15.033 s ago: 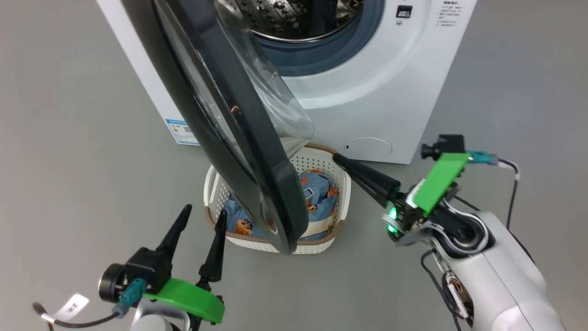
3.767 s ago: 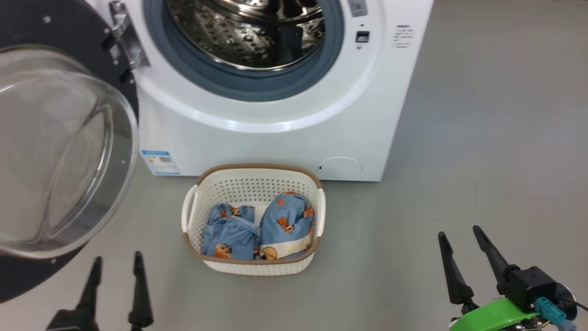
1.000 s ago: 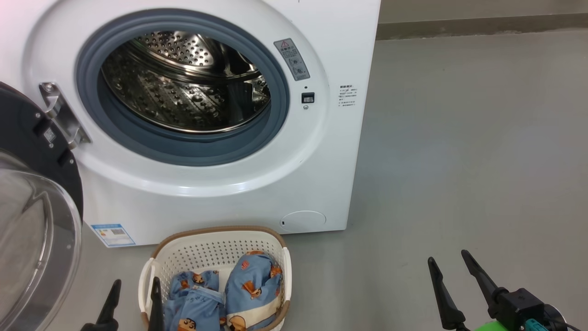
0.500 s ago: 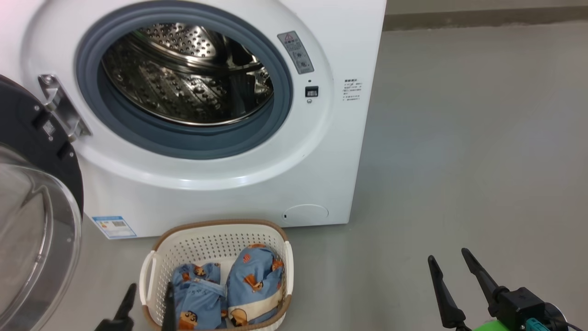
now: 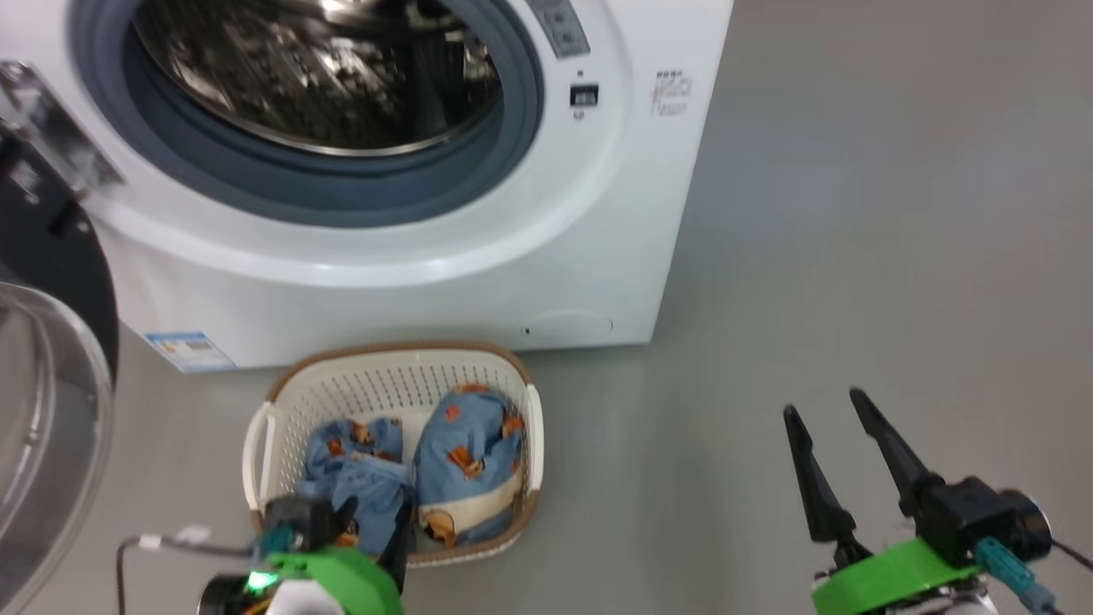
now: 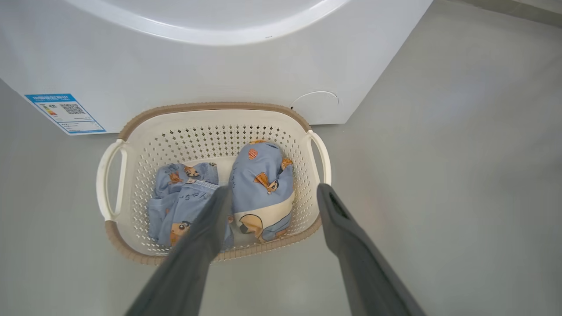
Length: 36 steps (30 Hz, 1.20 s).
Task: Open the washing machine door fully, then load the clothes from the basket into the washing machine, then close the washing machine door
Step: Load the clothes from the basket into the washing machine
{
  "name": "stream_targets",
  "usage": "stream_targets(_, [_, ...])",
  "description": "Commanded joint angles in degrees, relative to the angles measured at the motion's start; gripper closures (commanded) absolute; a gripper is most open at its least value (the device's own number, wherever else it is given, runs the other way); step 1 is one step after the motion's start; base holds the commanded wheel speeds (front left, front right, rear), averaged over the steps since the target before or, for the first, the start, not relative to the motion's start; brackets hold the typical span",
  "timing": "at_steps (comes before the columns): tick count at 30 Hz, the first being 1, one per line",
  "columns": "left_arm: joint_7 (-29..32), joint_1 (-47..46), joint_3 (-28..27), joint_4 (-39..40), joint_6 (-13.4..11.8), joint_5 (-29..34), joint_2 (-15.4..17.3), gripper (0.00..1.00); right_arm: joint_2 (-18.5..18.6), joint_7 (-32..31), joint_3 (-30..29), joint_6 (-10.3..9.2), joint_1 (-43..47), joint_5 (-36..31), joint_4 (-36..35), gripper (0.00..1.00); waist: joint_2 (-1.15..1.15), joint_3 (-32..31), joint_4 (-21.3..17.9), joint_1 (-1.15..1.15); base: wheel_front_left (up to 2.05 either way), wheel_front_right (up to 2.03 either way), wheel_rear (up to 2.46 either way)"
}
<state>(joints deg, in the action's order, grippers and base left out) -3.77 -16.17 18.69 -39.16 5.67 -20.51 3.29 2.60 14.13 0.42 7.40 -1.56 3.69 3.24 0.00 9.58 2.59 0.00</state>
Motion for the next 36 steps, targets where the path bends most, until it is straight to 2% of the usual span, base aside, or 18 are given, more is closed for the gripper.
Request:
stream_targets(1, [-0.03,-4.79,-0.65,-2.61,0.82,-0.95,0.49,0.0,0.28,-0.08,2.15,0.09,-2.86,-0.25,-2.07,0.0,0.0,6.04,-1.07,0.0,0.0,0.0,0.0])
stream_targets(5, [0.4,-12.12,1.67,-10.75,1.65,-3.78,0.01,0.0,0.28,0.02,3.54,0.09,-6.14,-0.17,-3.24,0.0,0.0,11.74,-3.01,0.0,0.0,0.0,0.0])
stream_targets(12, [2.46,-20.72,6.87,-16.91,1.79,-10.23,0.08,0.0,0.28,0.44,5.81,0.09,-11.78,1.29,-3.9,0.0,0.0,20.43,-6.53,0.0,0.0,0.0,0.0])
stream_targets(18, [3.75,-27.06,11.14,-19.48,1.8,-16.38,3.14,0.0,0.28,0.76,6.93,0.09,-16.14,1.8,-4.79,0.0,0.0,28.34,-9.1,0.0,0.0,0.0,0.0])
stream_targets(24, [4.11,-32.02,13.07,-22.18,1.8,-21.29,6.15,0.0,0.28,0.84,7.76,0.09,-18.9,2.37,-7.7,0.0,0.0,34.99,-11.02,0.0,0.0,0.0,0.0])
stream_targets(36, [4.34,-40.88,15.61,-26.35,1.81,-26.31,11.69,0.0,0.28,0.86,7.31,0.09,-19.63,3.34,-14.56,0.0,0.0,44.98,-13.36,0.0,0.0,0.0,0.0])
